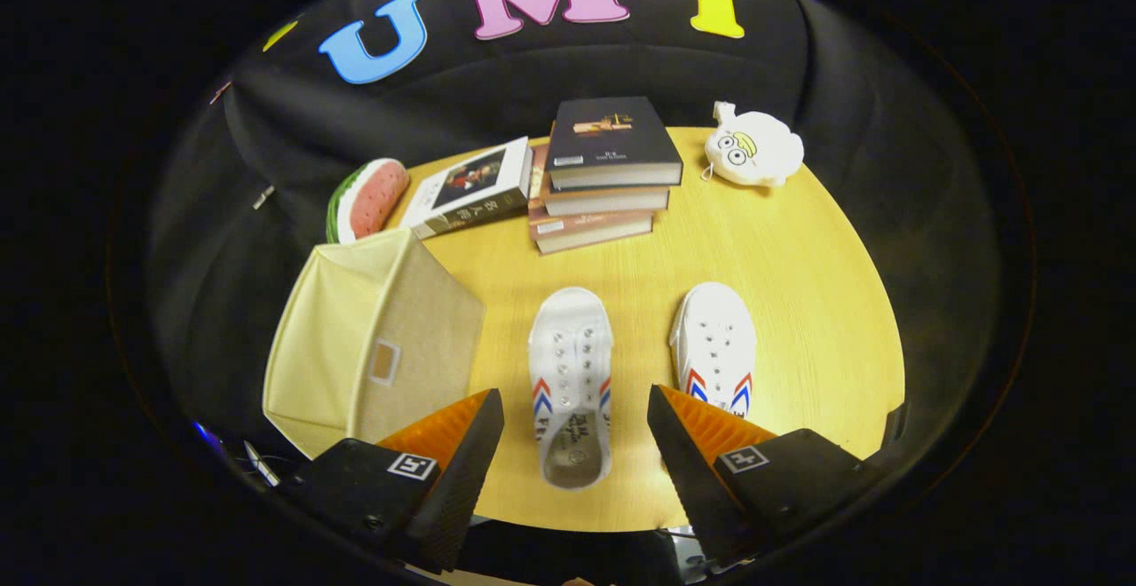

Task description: Open the storage box then place both shoes into the box .Put the left shoe in first, then the right shoe, with the right side of both shoes facing outward in a uniform manner.

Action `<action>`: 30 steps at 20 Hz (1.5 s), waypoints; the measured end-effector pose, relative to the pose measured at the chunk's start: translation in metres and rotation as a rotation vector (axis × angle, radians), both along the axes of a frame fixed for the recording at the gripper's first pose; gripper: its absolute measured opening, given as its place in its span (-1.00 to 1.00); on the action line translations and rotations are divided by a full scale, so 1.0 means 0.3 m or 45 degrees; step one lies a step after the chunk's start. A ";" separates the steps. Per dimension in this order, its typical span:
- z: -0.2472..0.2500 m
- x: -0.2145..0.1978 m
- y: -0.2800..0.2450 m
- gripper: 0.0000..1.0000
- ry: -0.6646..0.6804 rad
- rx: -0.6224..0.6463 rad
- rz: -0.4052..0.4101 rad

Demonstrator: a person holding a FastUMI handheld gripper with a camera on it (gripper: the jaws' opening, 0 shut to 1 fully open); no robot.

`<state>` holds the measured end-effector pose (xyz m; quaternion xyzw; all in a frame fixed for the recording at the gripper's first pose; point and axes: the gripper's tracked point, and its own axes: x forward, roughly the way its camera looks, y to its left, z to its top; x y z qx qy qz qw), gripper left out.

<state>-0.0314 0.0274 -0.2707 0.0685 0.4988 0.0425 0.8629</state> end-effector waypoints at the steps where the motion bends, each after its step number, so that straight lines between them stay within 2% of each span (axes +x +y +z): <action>1: -0.040 -0.007 -0.024 0.98 0.012 -0.034 0.008; 6: -0.177 -0.017 -0.055 0.98 0.063 -0.102 0.076; 10: -0.272 -0.005 -0.063 0.98 0.103 -0.186 0.186; 15: -0.364 0.012 -0.005 0.97 0.212 -0.021 0.123; 17: -0.391 0.004 0.023 0.93 0.266 0.056 0.137; 21: -0.396 -0.002 0.069 0.46 0.327 0.257 0.048; 23: -0.396 0.000 0.080 -0.07 0.321 0.307 -0.029; 24: -0.396 -0.004 0.080 -0.18 0.317 0.304 -0.018; 25: -0.393 -0.001 0.082 -0.18 0.302 0.296 -0.018; 28: -0.396 -0.007 0.077 -0.34 0.302 0.272 -0.023; 29: -0.392 -0.003 0.070 -0.46 0.301 0.263 -0.032; 30: -0.392 -0.010 0.064 -0.68 0.305 0.270 -0.045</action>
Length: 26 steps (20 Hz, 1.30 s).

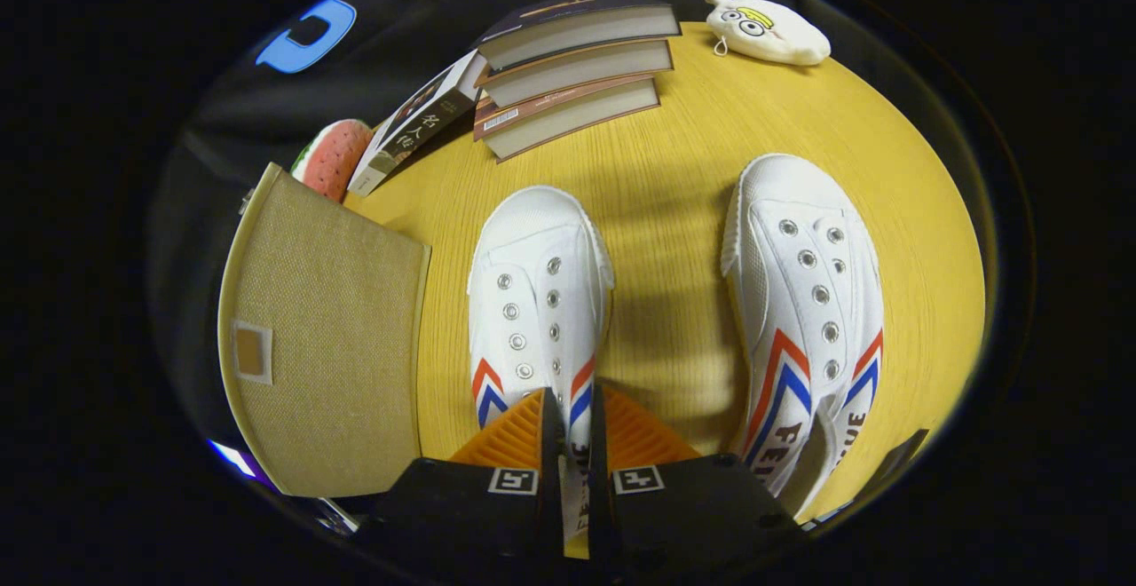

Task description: Open the storage box then place both shoes into the box .Put the left shoe in first, then the right shoe, with the right side of both shoes facing outward in a uniform manner.

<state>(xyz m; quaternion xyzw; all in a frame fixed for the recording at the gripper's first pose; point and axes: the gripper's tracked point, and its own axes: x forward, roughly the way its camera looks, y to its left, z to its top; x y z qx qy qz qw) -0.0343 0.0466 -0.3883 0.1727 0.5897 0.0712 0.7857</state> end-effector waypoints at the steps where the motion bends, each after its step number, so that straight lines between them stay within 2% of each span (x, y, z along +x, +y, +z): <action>1: 0.001 0.003 0.002 -0.77 0.000 0.013 -0.011; 5: 0.045 -0.008 0.043 -0.86 0.029 0.138 -0.131; 11: 0.164 0.008 0.043 -0.87 -0.033 0.145 -0.195; 17: 0.410 0.038 0.009 -0.87 -0.149 0.139 -0.244; 21: 0.581 0.055 0.045 -0.87 -0.246 0.157 -0.241; 26: 0.748 0.039 0.236 -0.87 -0.326 0.219 -0.180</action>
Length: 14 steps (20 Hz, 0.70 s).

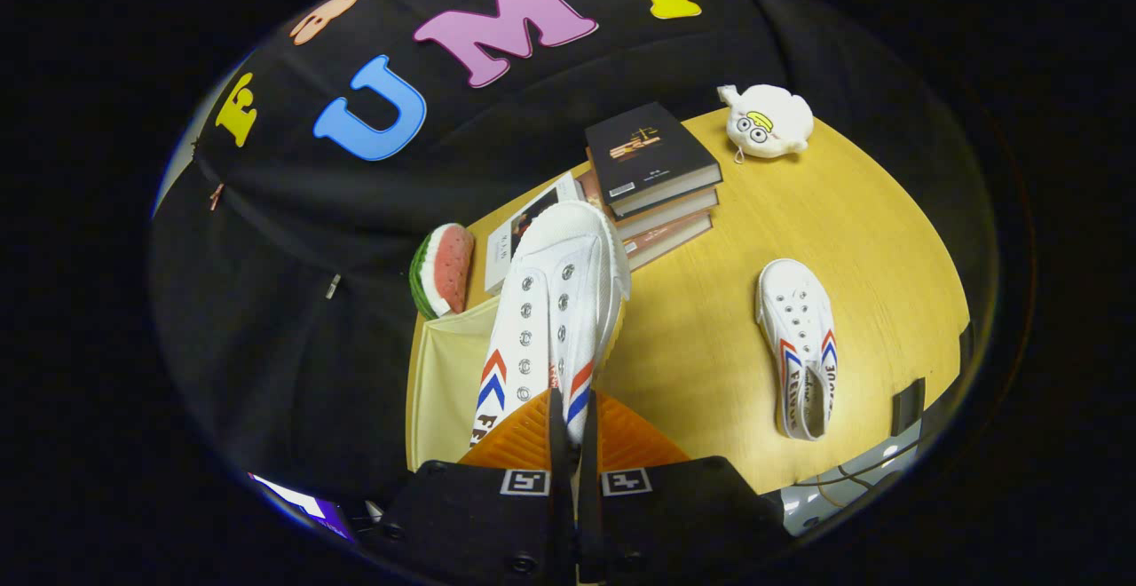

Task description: Open the storage box then place both shoes into the box .Put the left shoe in first, then the right shoe, with the right side of both shoes facing outward in a uniform manner.

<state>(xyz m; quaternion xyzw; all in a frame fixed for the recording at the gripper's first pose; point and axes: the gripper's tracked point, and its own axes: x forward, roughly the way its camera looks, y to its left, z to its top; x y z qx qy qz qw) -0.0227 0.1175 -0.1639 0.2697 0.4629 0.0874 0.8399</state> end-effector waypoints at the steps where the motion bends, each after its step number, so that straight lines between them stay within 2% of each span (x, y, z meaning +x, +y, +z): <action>1: 0.016 -0.006 0.048 -0.87 -0.008 0.013 0.018; 9: -0.008 -0.029 0.413 -0.87 -0.012 0.078 0.180; 14: -0.086 -0.008 0.537 -0.87 -0.031 -0.021 0.169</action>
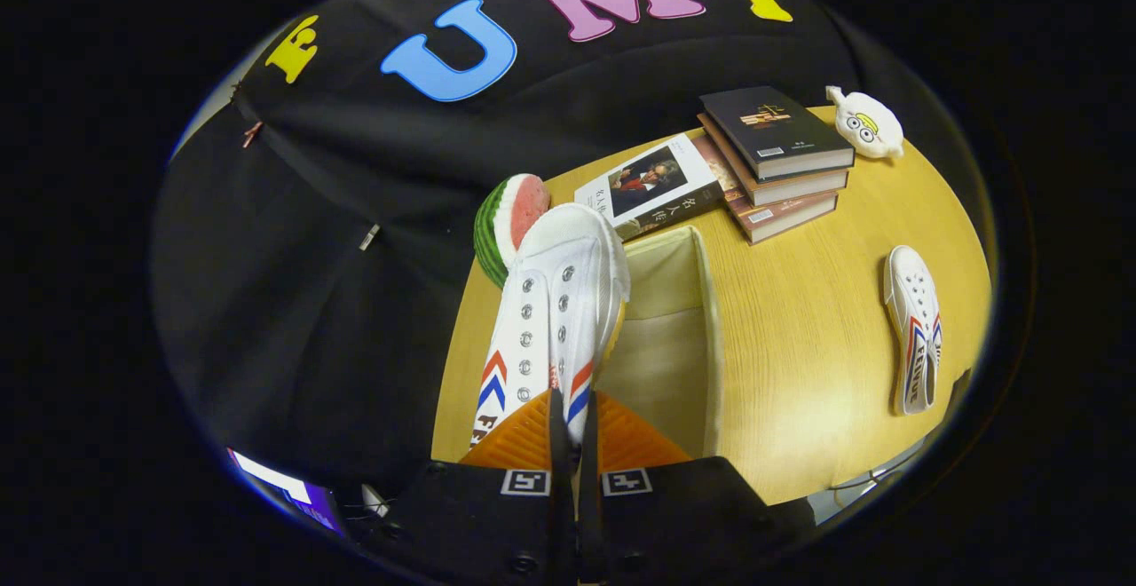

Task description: Open the storage box then place both shoes into the box .Put the left shoe in first, then the right shoe, with the right side of both shoes facing outward in a uniform manner.

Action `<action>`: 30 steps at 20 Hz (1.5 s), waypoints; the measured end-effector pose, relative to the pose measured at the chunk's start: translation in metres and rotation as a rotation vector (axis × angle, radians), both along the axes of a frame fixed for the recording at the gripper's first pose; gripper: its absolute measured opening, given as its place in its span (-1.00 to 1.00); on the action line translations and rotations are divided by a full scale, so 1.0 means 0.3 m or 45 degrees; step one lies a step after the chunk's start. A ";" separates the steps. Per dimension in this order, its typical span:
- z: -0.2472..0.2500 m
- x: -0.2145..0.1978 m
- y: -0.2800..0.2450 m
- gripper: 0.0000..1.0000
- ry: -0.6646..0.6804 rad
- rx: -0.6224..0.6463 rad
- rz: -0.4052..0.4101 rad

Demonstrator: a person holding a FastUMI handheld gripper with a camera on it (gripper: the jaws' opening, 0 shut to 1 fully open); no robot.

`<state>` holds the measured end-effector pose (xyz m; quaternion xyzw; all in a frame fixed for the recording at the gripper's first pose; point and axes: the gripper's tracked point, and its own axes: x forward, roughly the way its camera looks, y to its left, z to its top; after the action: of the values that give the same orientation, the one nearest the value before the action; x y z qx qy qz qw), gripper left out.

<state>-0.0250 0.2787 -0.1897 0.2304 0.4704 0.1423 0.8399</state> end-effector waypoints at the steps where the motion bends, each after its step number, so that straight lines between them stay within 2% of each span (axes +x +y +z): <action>1: -0.016 -0.001 0.024 -0.87 0.017 0.002 -0.004; 4: -0.055 -0.011 0.085 -0.87 0.066 0.027 -0.007; 11: -0.107 -0.025 0.126 -0.87 0.093 -0.043 0.011; 13: -0.097 -0.021 0.148 -0.82 0.096 -0.005 0.015; 15: -0.049 0.027 0.185 0.09 0.039 0.074 -0.012; 17: -0.002 0.053 0.131 0.99 -0.040 0.006 0.008; 20: 0.047 0.072 0.031 0.98 -0.178 -0.121 0.060; 22: 0.084 0.079 -0.067 0.98 -0.246 -0.170 0.050; 26: 0.106 0.080 -0.332 0.98 -0.280 -0.266 -0.004; 30: 0.088 0.099 -0.647 0.98 -0.275 -0.388 -0.114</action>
<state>0.0046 0.0845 -0.1635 0.1045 0.3828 0.0559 0.9162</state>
